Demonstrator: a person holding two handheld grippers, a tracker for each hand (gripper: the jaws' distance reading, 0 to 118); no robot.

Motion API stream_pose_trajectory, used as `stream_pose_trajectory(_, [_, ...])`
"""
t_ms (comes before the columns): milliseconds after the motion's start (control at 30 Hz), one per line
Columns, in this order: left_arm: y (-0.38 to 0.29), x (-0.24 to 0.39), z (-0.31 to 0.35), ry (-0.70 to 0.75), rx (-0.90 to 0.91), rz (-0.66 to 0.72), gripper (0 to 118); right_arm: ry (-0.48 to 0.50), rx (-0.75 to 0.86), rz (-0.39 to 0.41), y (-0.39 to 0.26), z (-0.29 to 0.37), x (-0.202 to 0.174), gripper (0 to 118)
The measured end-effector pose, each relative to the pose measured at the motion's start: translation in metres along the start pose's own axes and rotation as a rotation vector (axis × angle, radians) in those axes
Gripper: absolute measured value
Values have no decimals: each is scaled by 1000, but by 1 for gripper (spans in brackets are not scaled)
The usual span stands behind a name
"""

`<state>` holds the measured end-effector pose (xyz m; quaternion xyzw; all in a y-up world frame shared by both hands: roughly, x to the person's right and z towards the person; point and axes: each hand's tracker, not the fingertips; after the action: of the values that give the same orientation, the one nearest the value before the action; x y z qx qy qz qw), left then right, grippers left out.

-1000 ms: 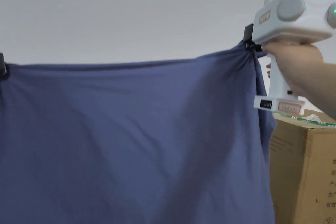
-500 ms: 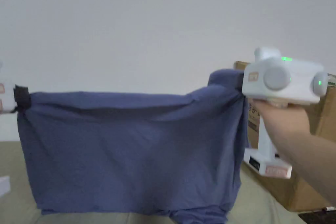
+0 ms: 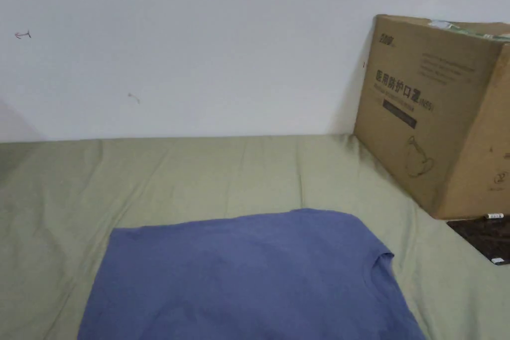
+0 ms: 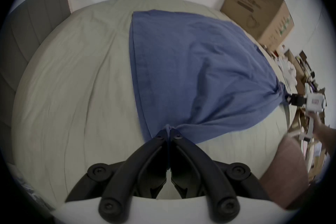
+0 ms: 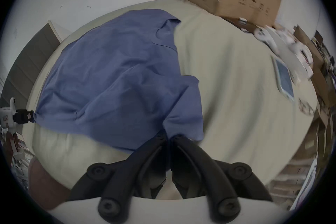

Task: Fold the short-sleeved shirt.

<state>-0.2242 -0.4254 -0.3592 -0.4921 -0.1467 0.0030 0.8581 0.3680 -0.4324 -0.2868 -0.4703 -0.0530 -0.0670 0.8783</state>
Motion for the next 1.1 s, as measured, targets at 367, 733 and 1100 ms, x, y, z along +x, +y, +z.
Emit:
stream_pose_trajectory(367, [-55, 1, 33, -14, -115, 20, 1, 43, -135, 76, -34, 28, 13, 2])
stream_pose_trajectory(733, [-50, 1, 56, -110, -111, 200, 91, 37, -124, -16, -26, 41, 17, 63])
stream_pose_trajectory(1100, [-48, 45, 172, -87, 459, 244, 108, 167, 544, -49, -13, 165, -32, 117])
